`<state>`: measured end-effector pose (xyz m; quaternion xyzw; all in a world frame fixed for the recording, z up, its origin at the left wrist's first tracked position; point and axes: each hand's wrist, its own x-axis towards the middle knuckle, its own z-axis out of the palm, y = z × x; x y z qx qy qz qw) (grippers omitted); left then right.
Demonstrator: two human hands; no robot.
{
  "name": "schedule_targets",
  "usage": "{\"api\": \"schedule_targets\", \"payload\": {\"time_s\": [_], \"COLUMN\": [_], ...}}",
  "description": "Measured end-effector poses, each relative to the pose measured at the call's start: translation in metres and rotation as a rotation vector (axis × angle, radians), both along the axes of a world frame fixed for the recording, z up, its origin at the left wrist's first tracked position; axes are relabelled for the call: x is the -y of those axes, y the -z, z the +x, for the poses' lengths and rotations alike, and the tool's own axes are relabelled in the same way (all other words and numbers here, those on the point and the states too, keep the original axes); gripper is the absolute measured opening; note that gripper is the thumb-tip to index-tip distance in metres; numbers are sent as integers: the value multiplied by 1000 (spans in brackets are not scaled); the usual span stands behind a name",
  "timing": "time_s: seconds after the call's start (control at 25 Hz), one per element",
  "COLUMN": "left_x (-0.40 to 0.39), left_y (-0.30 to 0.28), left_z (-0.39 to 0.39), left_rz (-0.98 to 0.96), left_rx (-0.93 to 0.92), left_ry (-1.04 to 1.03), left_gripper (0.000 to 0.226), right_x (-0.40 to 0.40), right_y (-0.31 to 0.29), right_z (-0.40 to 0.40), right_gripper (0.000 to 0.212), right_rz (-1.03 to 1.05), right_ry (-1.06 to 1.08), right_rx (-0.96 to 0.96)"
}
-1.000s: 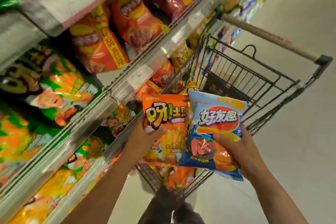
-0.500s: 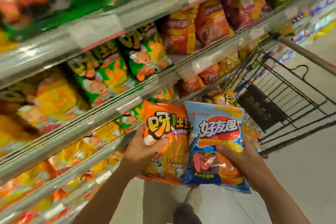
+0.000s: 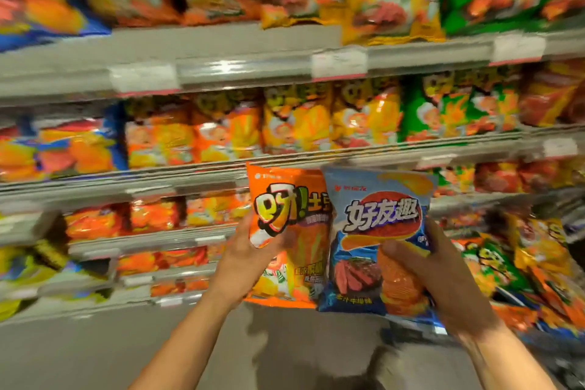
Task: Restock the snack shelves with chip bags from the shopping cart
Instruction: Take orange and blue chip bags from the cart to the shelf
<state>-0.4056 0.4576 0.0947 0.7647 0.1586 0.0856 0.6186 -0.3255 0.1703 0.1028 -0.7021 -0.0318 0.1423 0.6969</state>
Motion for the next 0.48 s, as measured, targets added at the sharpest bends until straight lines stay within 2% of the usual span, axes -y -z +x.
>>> {"api": "schedule_targets", "payload": {"time_s": [0.12, 0.28, 0.36, 0.48], "left_x": [-51, -98, -115, -139], "left_y": [-13, -45, -62, -88], "left_z": [-42, -93, -114, -138], "left_rz": [-63, 29, 67, 115], "left_rx": [72, 180, 227, 305], "left_ry": [-142, -331, -419, -524], "left_gripper": [49, 43, 42, 44], "right_x": [-65, -133, -157, -192], "right_y": [-28, -66, -82, -108], "right_z": [-12, -22, -23, -19], "right_gripper": [61, 53, 67, 72], "right_rz": [-36, -24, -28, 10], "right_ry": [-62, -209, -257, -321], "right_rx": [82, 204, 271, 339]}}
